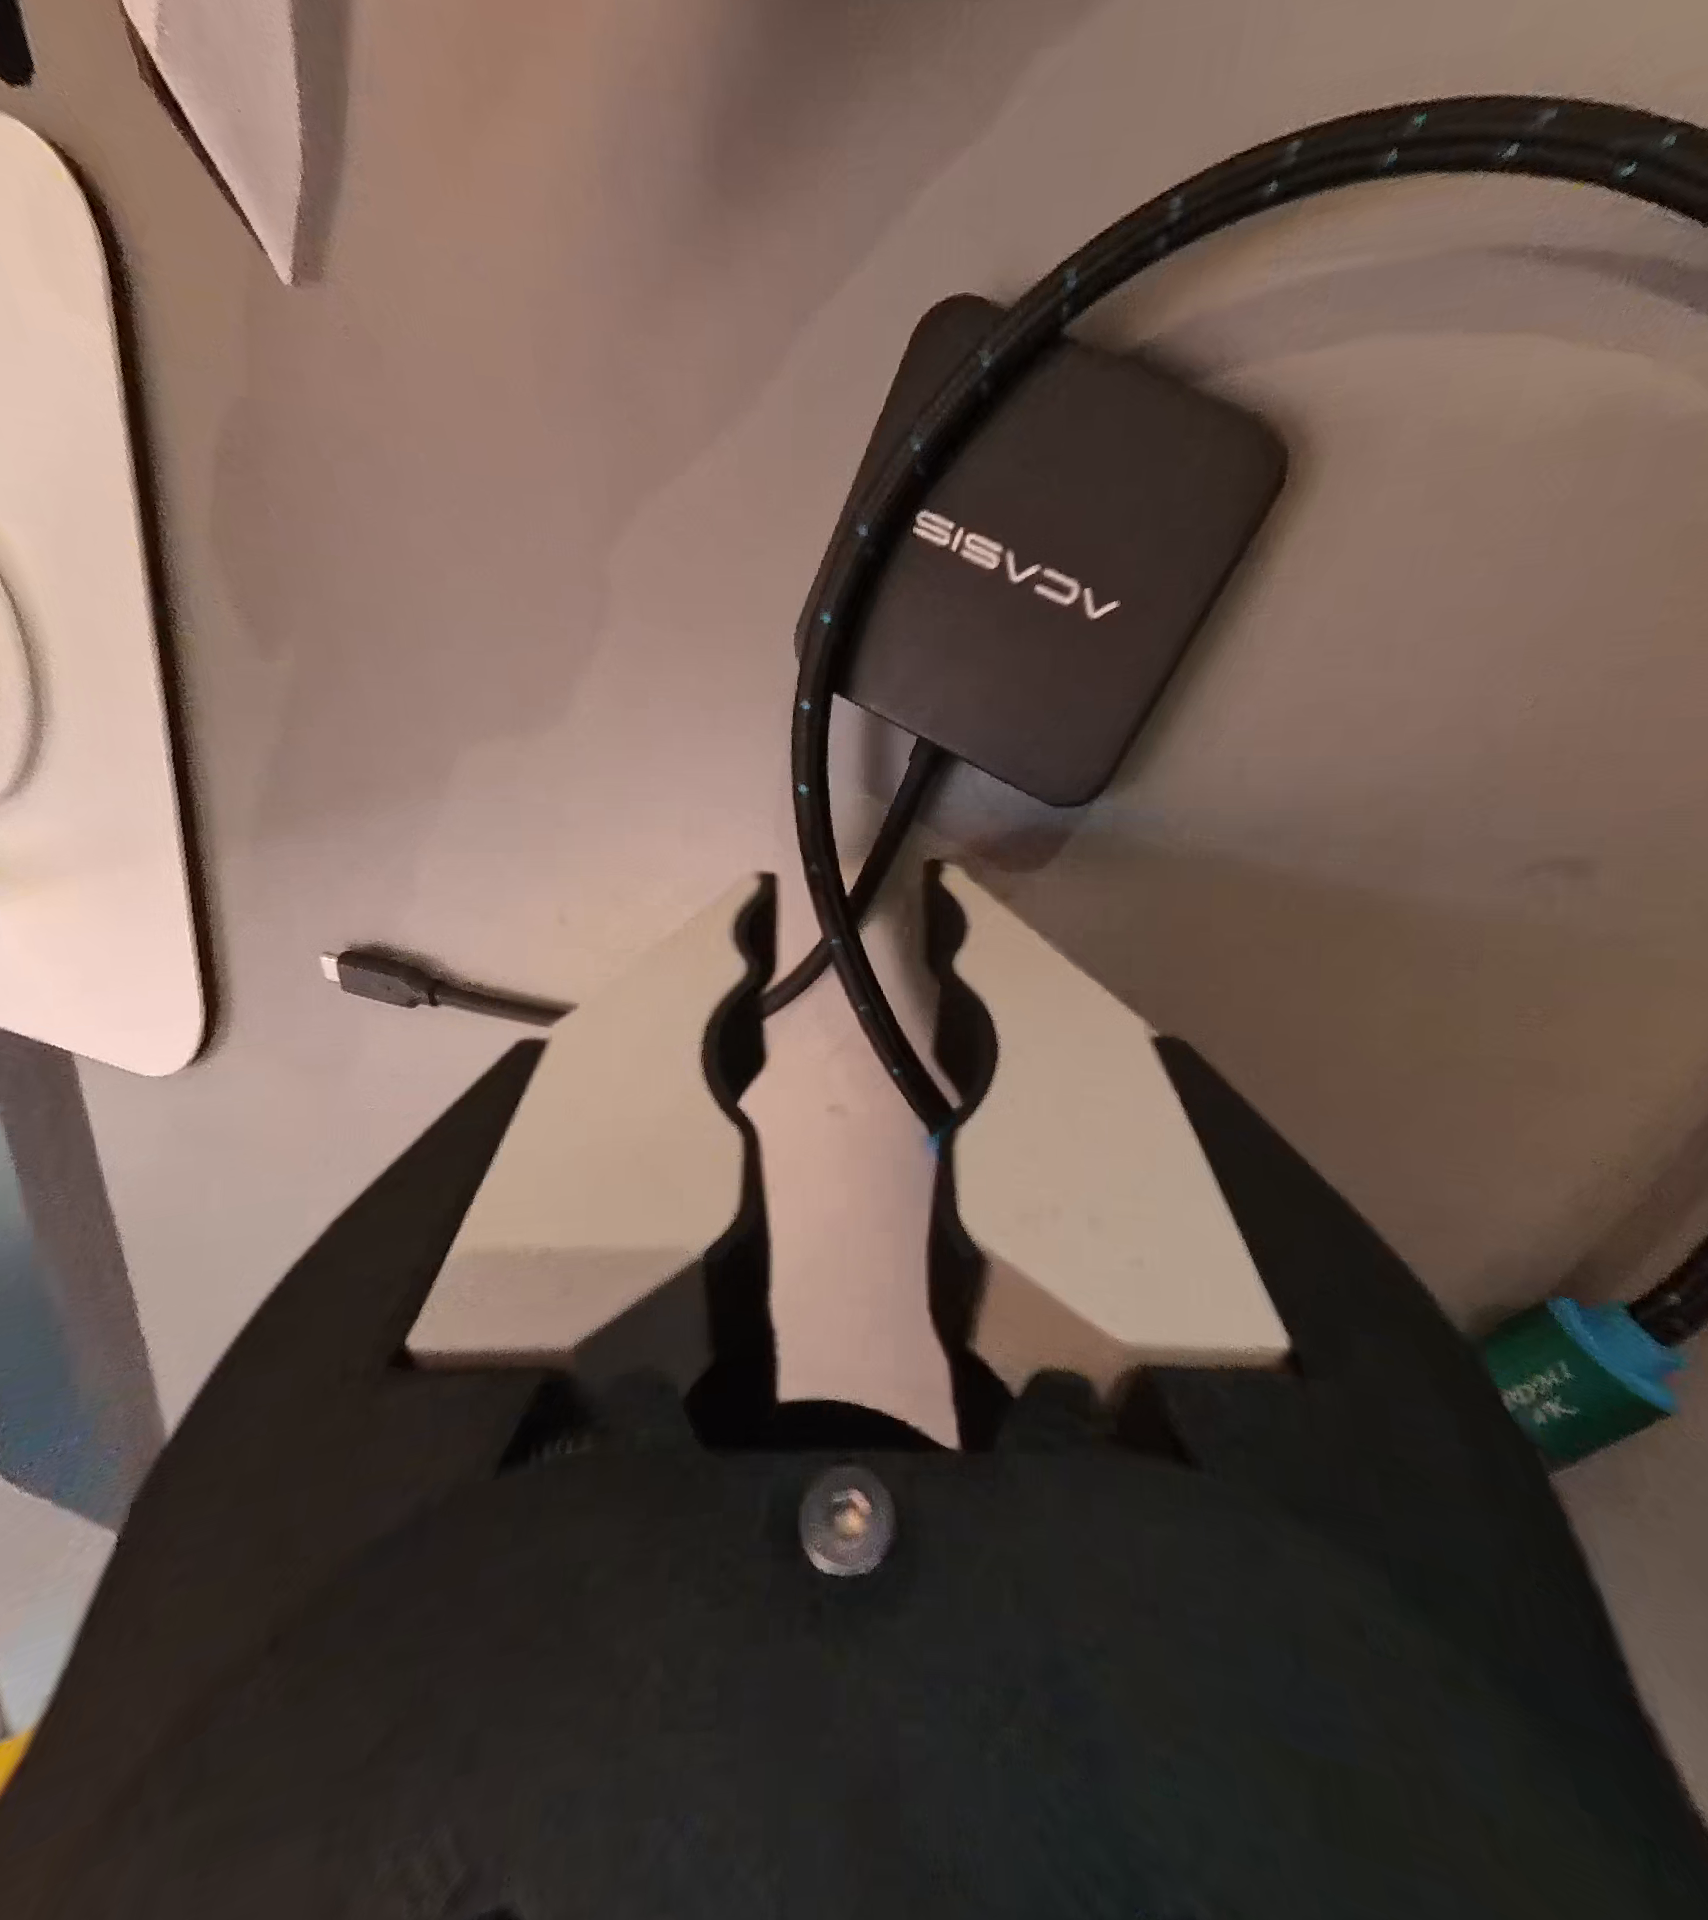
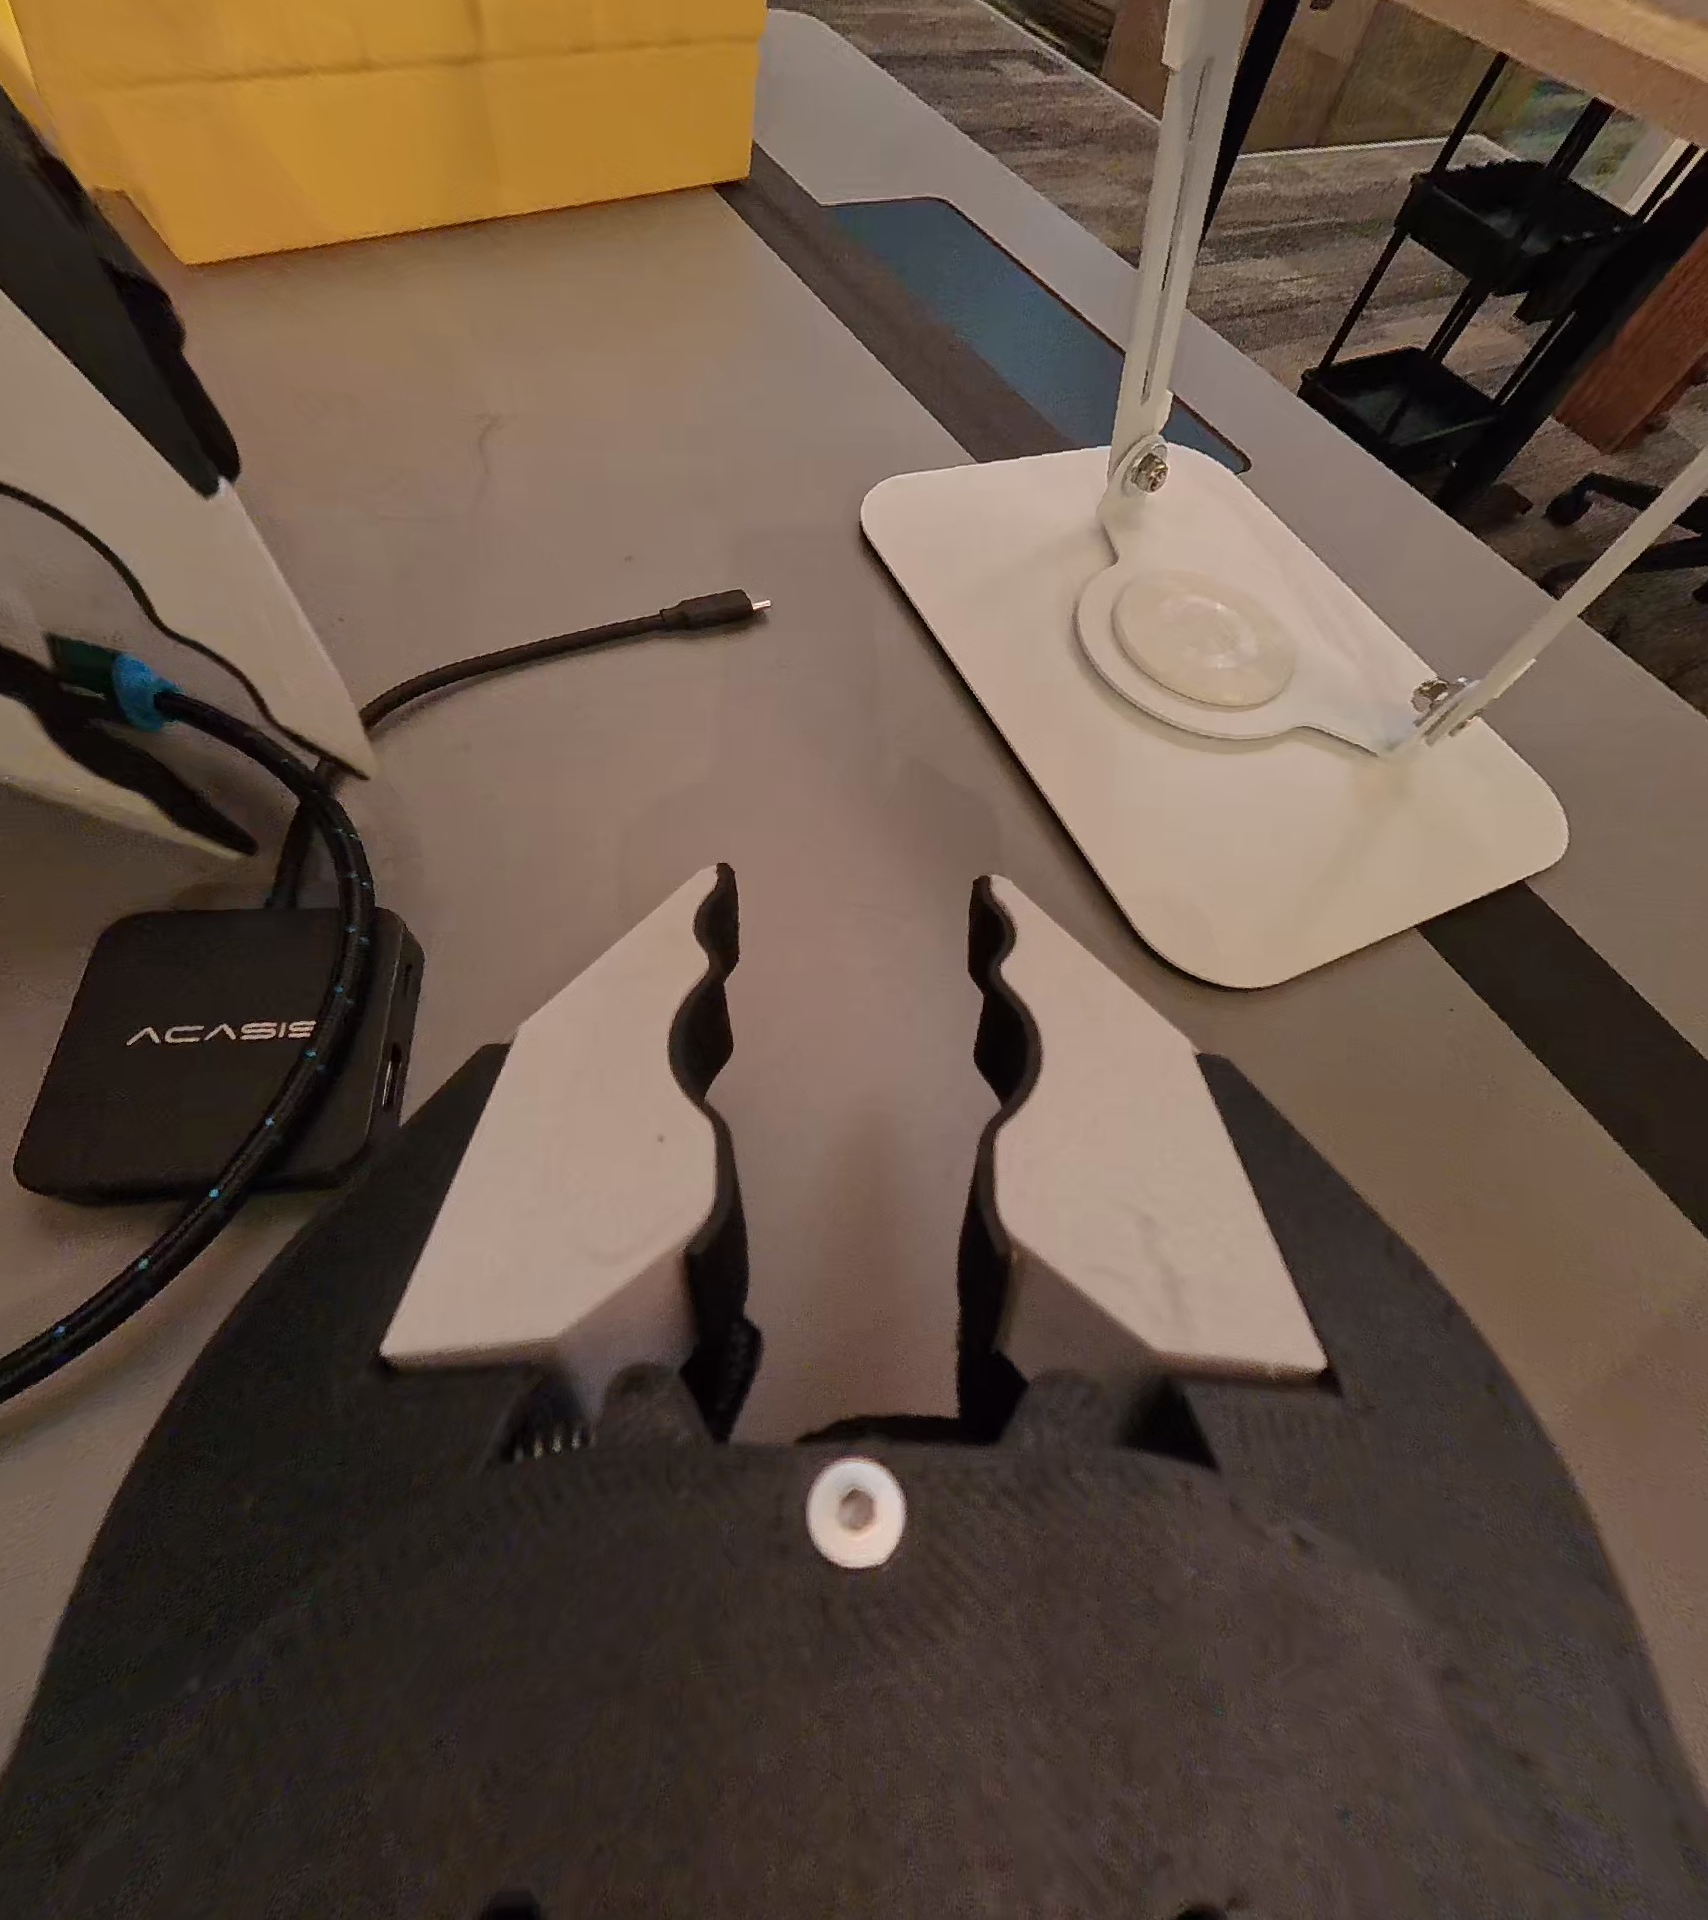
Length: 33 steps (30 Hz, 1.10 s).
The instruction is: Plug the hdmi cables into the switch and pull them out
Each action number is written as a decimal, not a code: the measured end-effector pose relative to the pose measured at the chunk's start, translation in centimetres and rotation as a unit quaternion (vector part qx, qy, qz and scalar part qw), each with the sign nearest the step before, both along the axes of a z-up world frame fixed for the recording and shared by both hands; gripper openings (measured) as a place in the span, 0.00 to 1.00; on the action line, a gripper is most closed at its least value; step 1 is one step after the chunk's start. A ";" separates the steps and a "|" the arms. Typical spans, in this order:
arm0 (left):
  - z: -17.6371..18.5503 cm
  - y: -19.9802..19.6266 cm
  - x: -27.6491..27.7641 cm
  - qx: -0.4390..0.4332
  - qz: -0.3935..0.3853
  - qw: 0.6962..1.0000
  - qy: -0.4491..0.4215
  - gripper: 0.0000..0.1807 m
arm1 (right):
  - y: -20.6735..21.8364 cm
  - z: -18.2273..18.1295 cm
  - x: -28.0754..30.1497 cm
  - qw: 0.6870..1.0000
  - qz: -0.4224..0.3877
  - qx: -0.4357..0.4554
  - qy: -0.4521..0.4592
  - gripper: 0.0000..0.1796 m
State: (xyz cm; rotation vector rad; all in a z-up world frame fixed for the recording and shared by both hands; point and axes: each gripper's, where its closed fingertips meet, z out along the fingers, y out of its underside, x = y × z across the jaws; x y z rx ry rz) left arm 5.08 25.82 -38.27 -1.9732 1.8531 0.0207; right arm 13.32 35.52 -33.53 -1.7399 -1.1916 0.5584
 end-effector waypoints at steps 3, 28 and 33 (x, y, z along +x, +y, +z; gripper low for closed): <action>-0.2 0.0 0.0 0.003 0.002 1.000 -0.010 0.03 | -0.1 -0.1 -0.1 1.000 0.005 0.001 -0.004 0.24; 2.6 -0.1 -0.1 0.034 -0.059 0.997 -0.028 0.17 | -0.5 -0.7 -0.5 1.000 0.018 -0.009 -0.018 0.24; 1.2 0.3 0.8 -0.021 -0.100 0.995 -0.019 0.13 | -0.6 -0.8 -0.5 1.000 0.019 -0.008 -0.021 0.24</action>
